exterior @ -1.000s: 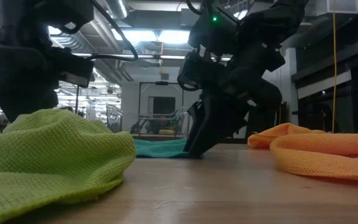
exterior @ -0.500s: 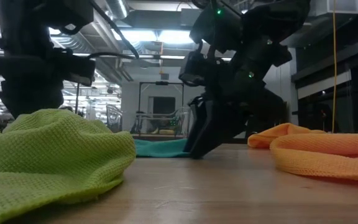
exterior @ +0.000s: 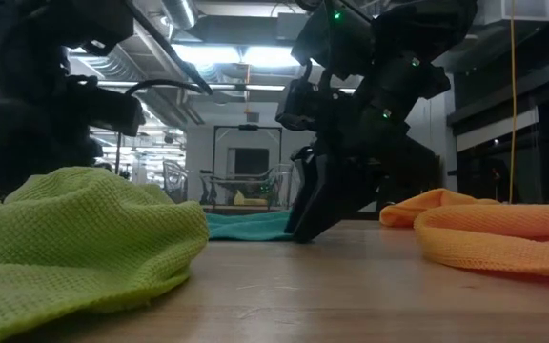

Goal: Fold microfiber towels
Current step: Fold the blue microfiber cloth

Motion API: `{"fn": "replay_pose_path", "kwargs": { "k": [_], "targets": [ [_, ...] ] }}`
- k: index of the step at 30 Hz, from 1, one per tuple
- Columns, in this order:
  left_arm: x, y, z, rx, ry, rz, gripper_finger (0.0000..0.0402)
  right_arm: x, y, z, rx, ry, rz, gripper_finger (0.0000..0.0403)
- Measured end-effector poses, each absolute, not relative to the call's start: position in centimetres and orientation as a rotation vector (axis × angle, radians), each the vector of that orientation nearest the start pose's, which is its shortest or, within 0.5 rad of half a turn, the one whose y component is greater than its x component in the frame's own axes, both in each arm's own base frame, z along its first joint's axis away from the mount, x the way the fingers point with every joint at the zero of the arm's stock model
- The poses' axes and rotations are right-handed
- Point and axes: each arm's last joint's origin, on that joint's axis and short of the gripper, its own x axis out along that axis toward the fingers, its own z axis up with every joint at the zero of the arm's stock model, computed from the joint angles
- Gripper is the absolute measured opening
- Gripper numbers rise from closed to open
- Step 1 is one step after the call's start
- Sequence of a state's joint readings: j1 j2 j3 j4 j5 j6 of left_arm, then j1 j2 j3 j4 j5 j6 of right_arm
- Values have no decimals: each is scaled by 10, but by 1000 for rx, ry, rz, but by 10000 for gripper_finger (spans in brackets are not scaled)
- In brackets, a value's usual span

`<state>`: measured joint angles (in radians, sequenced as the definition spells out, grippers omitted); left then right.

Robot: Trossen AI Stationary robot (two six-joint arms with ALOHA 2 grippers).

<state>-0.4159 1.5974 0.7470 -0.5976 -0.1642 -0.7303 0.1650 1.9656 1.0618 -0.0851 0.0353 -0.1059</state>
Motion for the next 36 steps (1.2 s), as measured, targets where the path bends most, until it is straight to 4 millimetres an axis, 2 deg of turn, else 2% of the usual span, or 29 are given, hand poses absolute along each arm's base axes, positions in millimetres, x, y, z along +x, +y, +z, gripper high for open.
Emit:
{"fn": "replay_pose_path", "kwargs": {
  "k": [8,10,12,16,20,24,27,31,36],
  "targets": [
    [232,-98,136,-224,1358,271,27,368,60,111,-169,984,136,17],
    [235,-99,139,-227,1357,261,7,368,59,110,-135,986,118,8],
    [237,-101,143,-240,1368,245,4,369,59,113,-93,994,93,7],
    [244,-106,161,-263,1403,215,1,369,58,132,-73,1071,68,4],
    [248,-108,192,-267,1423,207,1,374,57,181,-121,1059,36,2],
    [249,-106,233,-237,1382,209,0,372,54,220,-205,1091,-32,2],
    [244,-98,262,-194,1344,273,0,371,49,255,-282,1079,-123,1],
    [238,-86,304,-162,1242,350,0,368,44,294,-367,1101,-233,1],
    [227,-74,353,-157,1114,410,0,363,39,341,-422,1050,-359,1]
  ]
}}
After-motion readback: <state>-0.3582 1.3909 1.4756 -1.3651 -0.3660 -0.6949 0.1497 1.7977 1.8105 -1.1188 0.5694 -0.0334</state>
